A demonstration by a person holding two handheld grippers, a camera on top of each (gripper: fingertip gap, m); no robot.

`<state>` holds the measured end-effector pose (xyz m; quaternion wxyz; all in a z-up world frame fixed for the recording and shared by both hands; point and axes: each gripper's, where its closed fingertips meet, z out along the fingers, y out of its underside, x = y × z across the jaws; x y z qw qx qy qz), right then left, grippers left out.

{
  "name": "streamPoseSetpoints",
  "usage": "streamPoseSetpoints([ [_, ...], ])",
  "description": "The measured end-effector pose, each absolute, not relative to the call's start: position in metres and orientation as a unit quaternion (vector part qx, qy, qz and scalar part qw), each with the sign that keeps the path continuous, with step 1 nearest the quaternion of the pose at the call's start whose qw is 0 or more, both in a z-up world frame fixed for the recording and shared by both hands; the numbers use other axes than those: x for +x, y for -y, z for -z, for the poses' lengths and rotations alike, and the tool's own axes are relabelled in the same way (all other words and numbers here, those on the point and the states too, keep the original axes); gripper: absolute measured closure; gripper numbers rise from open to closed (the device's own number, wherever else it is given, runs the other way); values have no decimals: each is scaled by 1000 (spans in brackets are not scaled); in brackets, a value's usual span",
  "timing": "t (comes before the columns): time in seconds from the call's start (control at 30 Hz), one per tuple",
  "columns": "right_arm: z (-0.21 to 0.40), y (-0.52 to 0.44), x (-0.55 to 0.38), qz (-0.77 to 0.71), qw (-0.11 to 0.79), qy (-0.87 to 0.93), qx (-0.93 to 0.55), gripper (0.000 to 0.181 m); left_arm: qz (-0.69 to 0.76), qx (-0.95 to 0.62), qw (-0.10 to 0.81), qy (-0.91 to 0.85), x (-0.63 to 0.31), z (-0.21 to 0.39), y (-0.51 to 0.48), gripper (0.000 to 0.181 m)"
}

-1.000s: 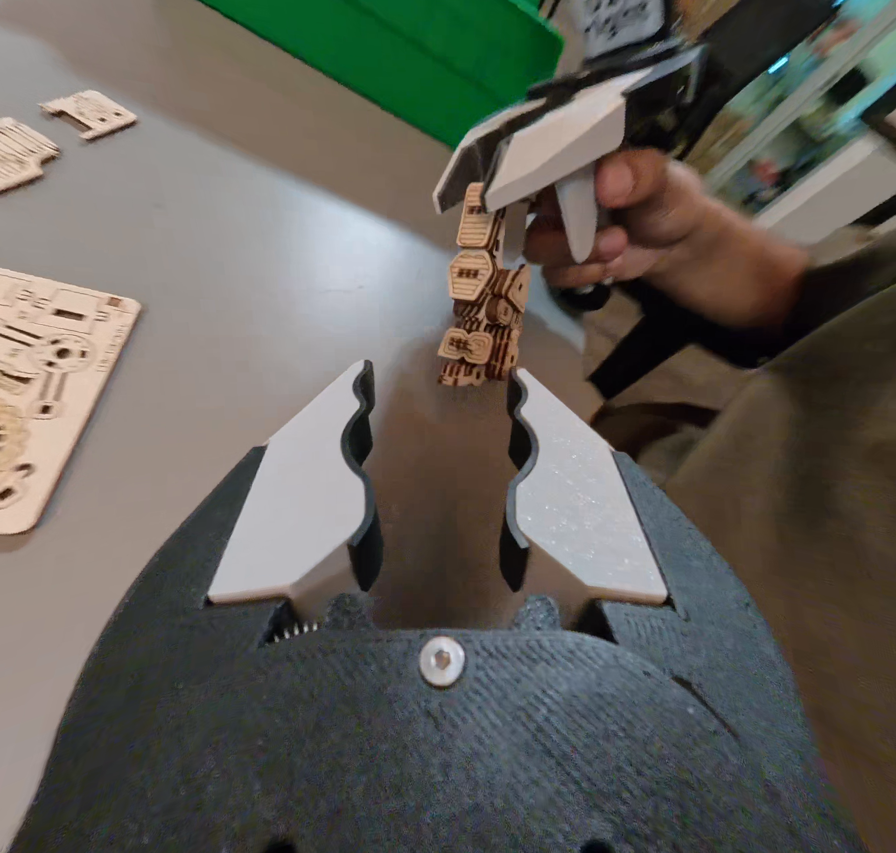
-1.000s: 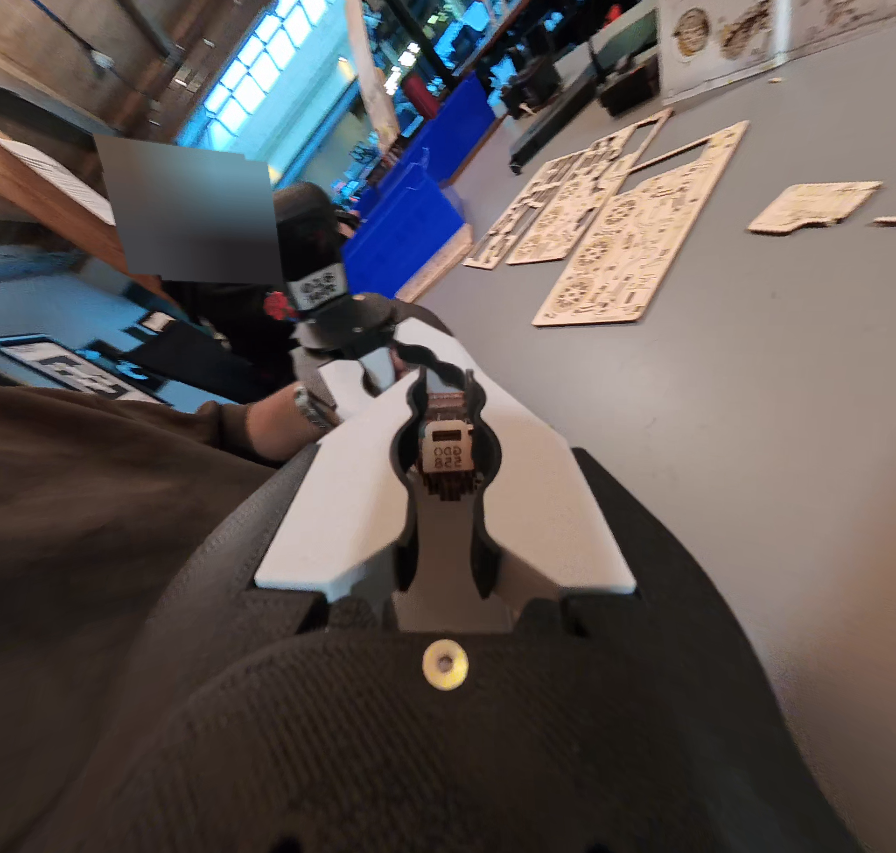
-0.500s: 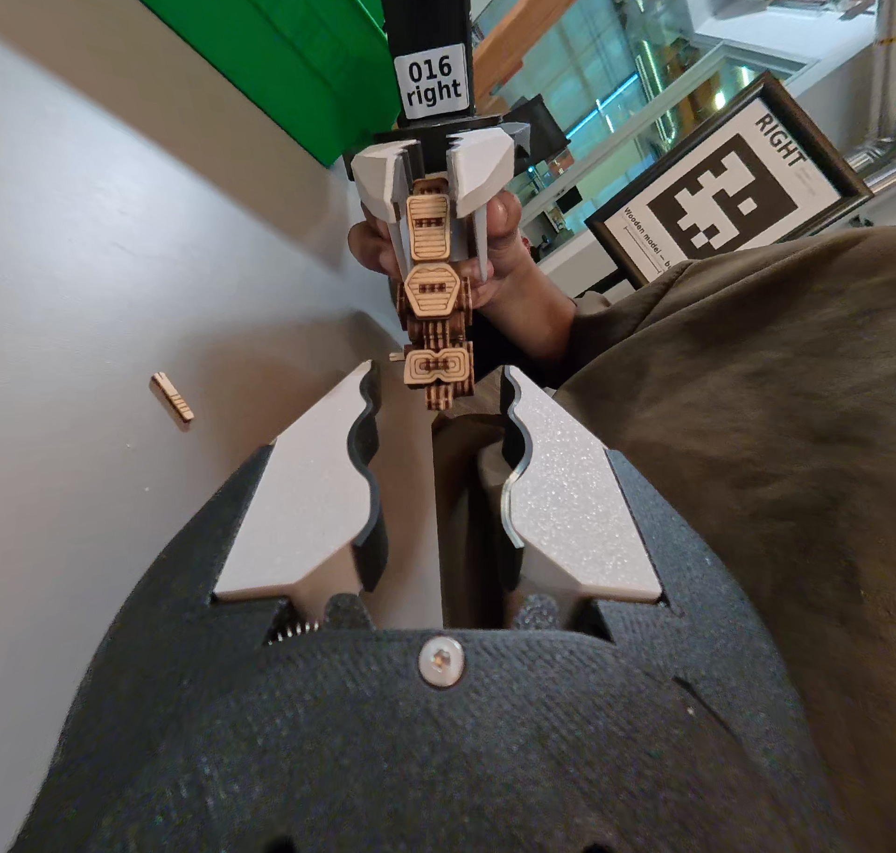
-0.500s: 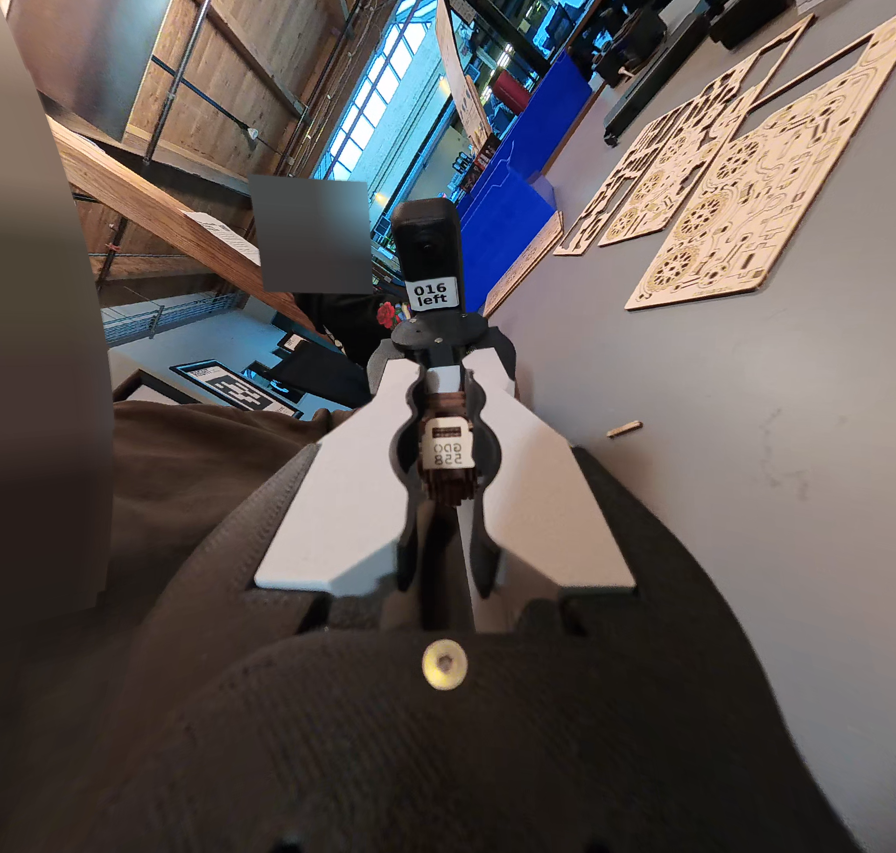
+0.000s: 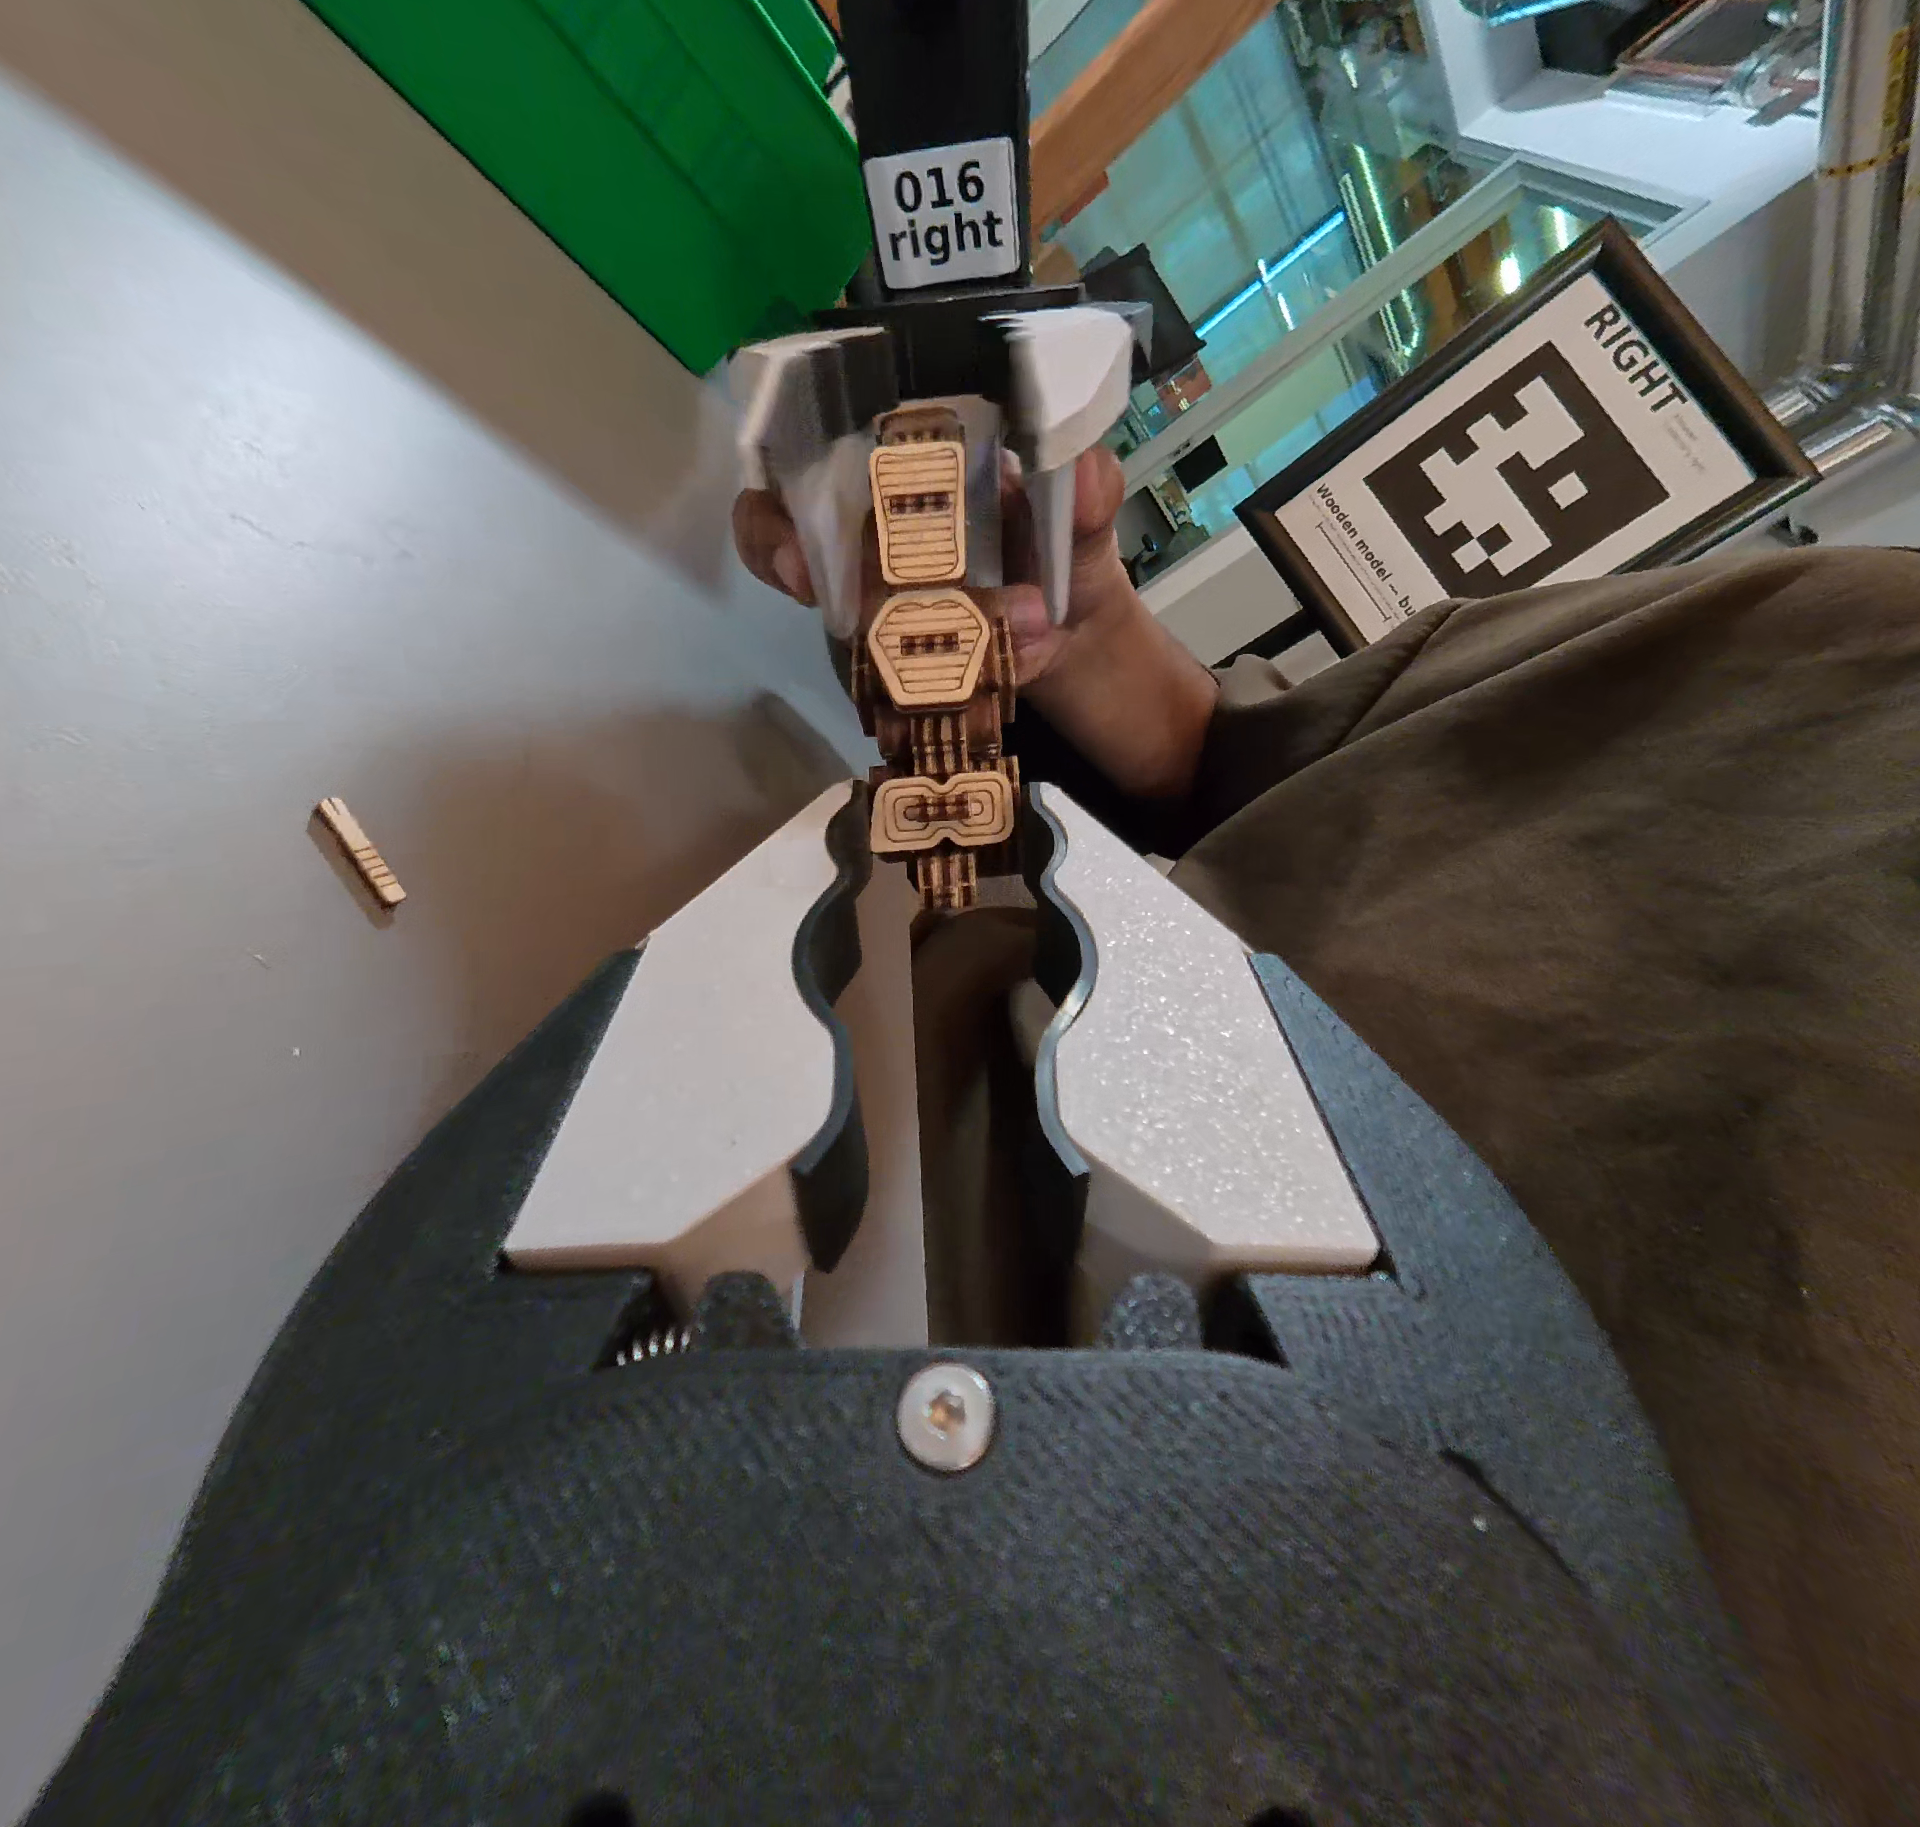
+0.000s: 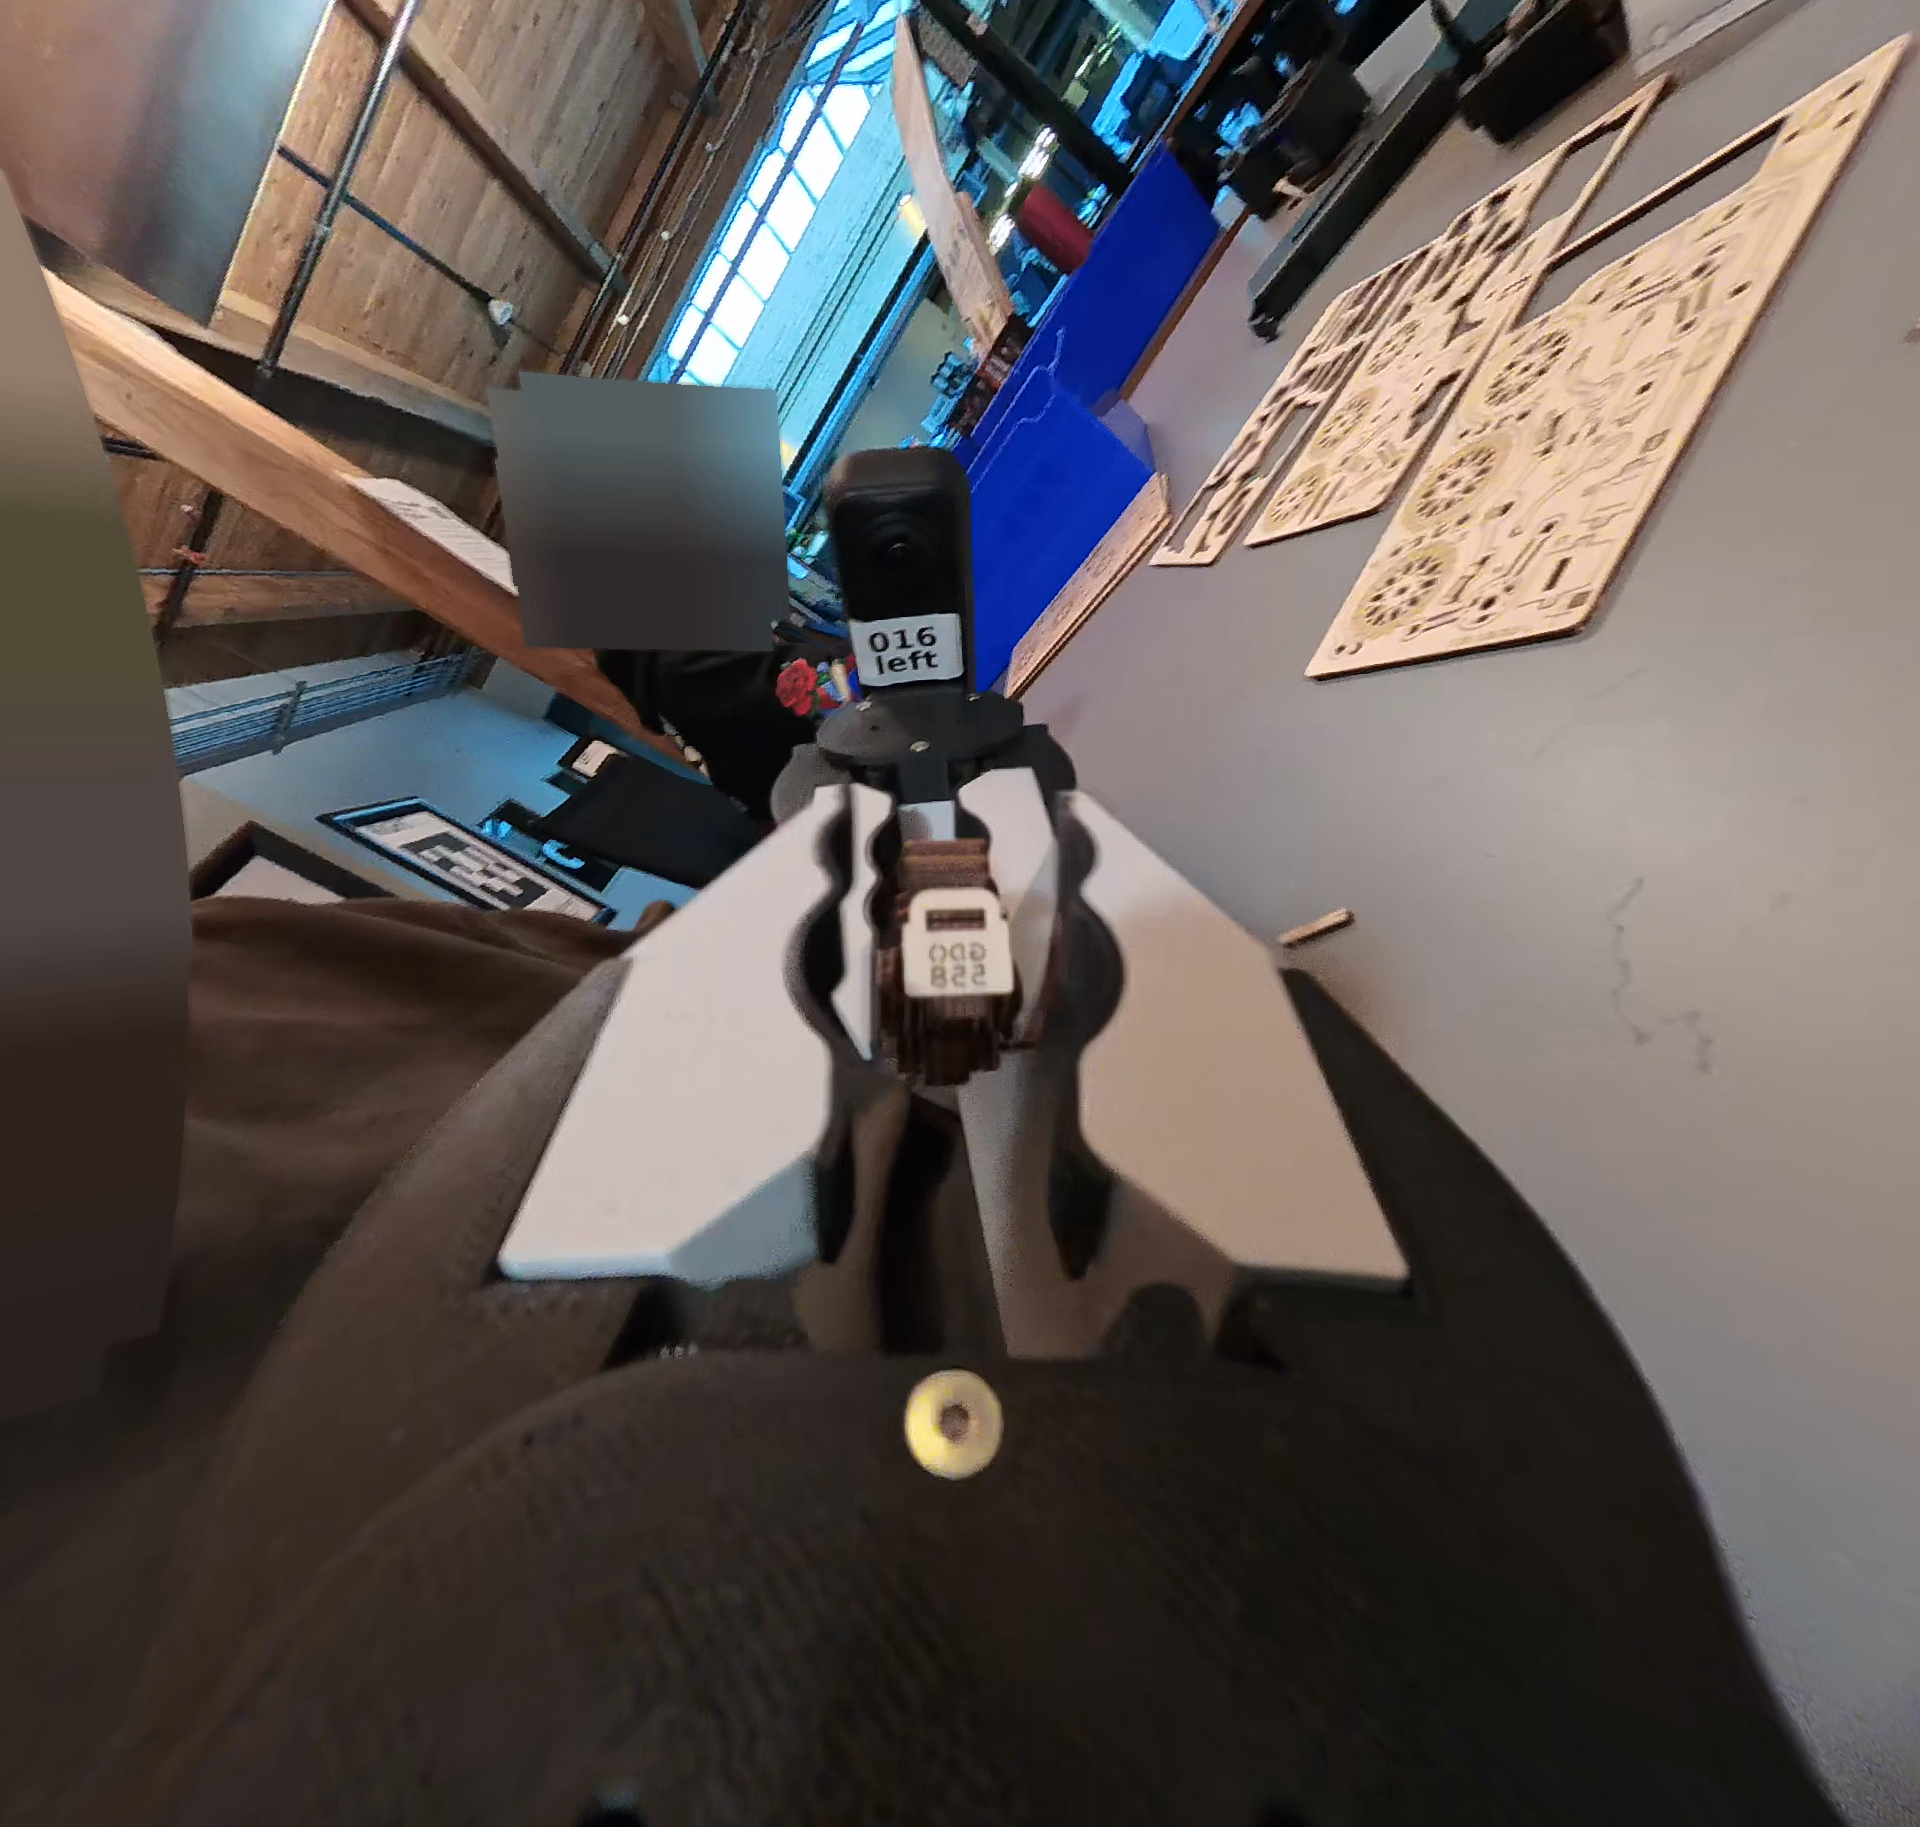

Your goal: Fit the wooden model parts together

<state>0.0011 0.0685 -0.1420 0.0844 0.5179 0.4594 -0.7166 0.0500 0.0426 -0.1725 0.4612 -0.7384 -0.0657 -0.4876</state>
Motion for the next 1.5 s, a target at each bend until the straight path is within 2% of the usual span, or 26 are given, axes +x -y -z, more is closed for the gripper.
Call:
streamPoseSetpoints([
  [0.07, 141, -75, -2, 714, 64, -456, 527, 126, 492, -731, 467, 78, 45, 170, -44, 155],
  [0.17, 141, -87, -6, 714, 36, -446, 539, 120, 512, -702, 484, 107, 31, 162, -44, 155],
  [0.37, 150, -84, -9, 688, 2, -476, 548, 134, 563, -604, 528, 197, -14, 141, -42, 156],
  [0.6, 154, -57, -7, 674, -8, -506, 537, 151, 529, -585, 573, 223, -28, 136, -46, 155],
  [0.87, 138, -65, -10, 729, 5, -407, 550, 156, 501, -599, 588, 211, -8, 132, -56, 155],
  [1.0, 138, -61, -8, 729, 13, -411, 546, 161, 499, -600, 587, 215, -4, 133, -59, 155],
  [1.1, 137, -59, -7, 731, 11, -414, 543, 171, 496, -602, 588, 216, -2, 134, -59, 155],
  [1.3, 135, -57, -4, 732, 15, -433, 526, 172, 502, -604, 584, 205, 2, 132, -58, 155],
  [1.43, 132, -59, -2, 730, 8, -448, 516, 172, 503, -617, 575, 190, 5, 134, -56, 141],
  [1.5, 130, -64, -1, 727, 1, -454, 514, 172, 504, -643, 552, 168, 10, 137, -52, 128],
])
